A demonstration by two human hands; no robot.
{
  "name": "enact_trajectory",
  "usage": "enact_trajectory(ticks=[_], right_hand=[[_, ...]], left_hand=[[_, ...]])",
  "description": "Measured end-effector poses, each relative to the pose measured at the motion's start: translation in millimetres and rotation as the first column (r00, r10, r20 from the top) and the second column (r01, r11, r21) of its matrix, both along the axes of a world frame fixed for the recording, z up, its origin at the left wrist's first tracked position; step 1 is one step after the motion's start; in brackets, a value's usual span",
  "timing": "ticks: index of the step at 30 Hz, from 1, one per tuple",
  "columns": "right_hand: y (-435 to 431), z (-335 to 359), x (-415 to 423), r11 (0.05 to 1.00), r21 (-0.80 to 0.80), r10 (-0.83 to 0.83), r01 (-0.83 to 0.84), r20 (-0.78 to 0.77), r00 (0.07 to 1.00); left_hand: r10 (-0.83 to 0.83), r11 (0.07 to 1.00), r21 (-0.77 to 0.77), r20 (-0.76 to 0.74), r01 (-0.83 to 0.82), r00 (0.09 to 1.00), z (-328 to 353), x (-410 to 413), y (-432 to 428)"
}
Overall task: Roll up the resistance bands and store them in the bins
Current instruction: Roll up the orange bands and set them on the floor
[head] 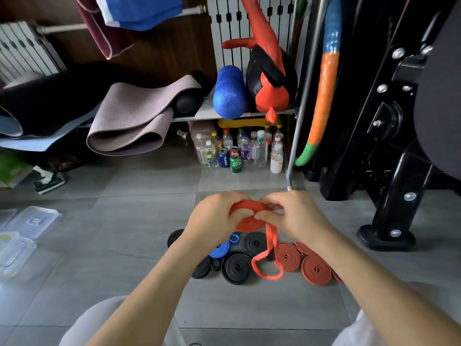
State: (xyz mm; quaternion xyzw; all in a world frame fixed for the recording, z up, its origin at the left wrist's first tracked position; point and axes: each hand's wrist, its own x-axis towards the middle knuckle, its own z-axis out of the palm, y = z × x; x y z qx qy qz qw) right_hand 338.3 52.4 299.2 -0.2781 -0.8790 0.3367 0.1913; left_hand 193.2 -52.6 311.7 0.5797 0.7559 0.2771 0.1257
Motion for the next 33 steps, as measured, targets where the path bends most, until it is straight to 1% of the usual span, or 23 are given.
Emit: enact_trajectory(ticks=[3,5,7,10,12,13,14,15,16,17,18,19,22,24,26,29,31,33], right_hand=[[3,2,2,0.991,-0.128,-0.048,0.036,-0.091,0.995],[5,4,4,0.977,-0.207,-0.071,0.041,-0.136,0.988],[8,5,7,0.958,-0.285,-0.089,0.03,-0.195,0.977],[9,8,10,0.93,-0.368,-0.1,-0.005,-0.267,0.958],[10,9,11,0.935,-0.354,-0.105,-0.001,-0.281,0.954],[10,9,12,0.947,-0.322,-0.103,0.014,-0.261,0.96],[9,8,12,0.959,-0.284,-0.093,0.025,-0.227,0.97],[8,7,12,0.969,-0.245,-0.078,0.032,-0.182,0.98],[6,5,11,0.978,-0.206,-0.06,0.032,-0.131,0.99],[5,4,10,0.985,-0.168,-0.045,0.032,-0.078,0.996],[3,2,9,0.991,-0.132,-0.036,0.031,-0.032,0.999],[2,1,9,0.994,-0.103,-0.027,0.026,-0.004,1.0],[2,-2,7,0.998,-0.055,0.005,-0.004,0.014,1.0],[4,-6,6,0.995,-0.098,0.008,-0.01,-0.022,1.0],[6,-9,4,0.981,-0.195,0.004,-0.018,-0.071,0.997],[12,-16,3,0.962,-0.275,-0.03,0.009,-0.075,0.997],[14,-20,5,0.957,-0.289,-0.05,0.017,-0.11,0.993],[11,-20,7,0.971,-0.238,-0.043,-0.002,-0.184,0.982]], left_hand=[[0.019,0.995,0.096,0.201,-0.039,0.979,3,-3,1],[0.012,0.986,0.151,0.353,-0.069,0.935,7,-5,2],[-0.01,0.975,0.2,0.489,-0.101,0.872,10,-6,2],[-0.013,0.956,0.235,0.627,-0.173,0.779,13,-6,2],[-0.002,0.966,0.194,0.668,-0.171,0.744,14,-7,2],[0.01,0.977,0.156,0.654,-0.148,0.757,14,-7,2],[0.028,0.986,0.116,0.587,-0.119,0.809,13,-7,2],[0.047,0.993,0.073,0.449,-0.089,0.892,11,-7,1],[0.055,0.997,0.035,0.261,-0.067,0.964,9,-7,1],[0.045,0.999,0.01,0.076,-0.046,0.996,6,-5,1],[0.016,1.0,-0.004,-0.03,-0.016,0.999,4,-2,2],[-0.017,0.999,-0.028,-0.059,0.015,0.998,2,1,3],[-0.071,0.993,-0.102,-0.044,0.066,0.997,0,5,5],[-0.06,0.993,-0.101,-0.02,0.057,0.998,0,2,6],[-0.037,0.997,-0.066,0.012,0.038,0.999,1,-2,5],[0.001,0.999,-0.045,0.059,0.002,0.998,8,-12,1],[0.025,0.999,-0.049,0.088,-0.02,0.996,14,-21,-3],[0.051,0.998,-0.047,0.066,-0.048,0.996,22,-28,-9]])
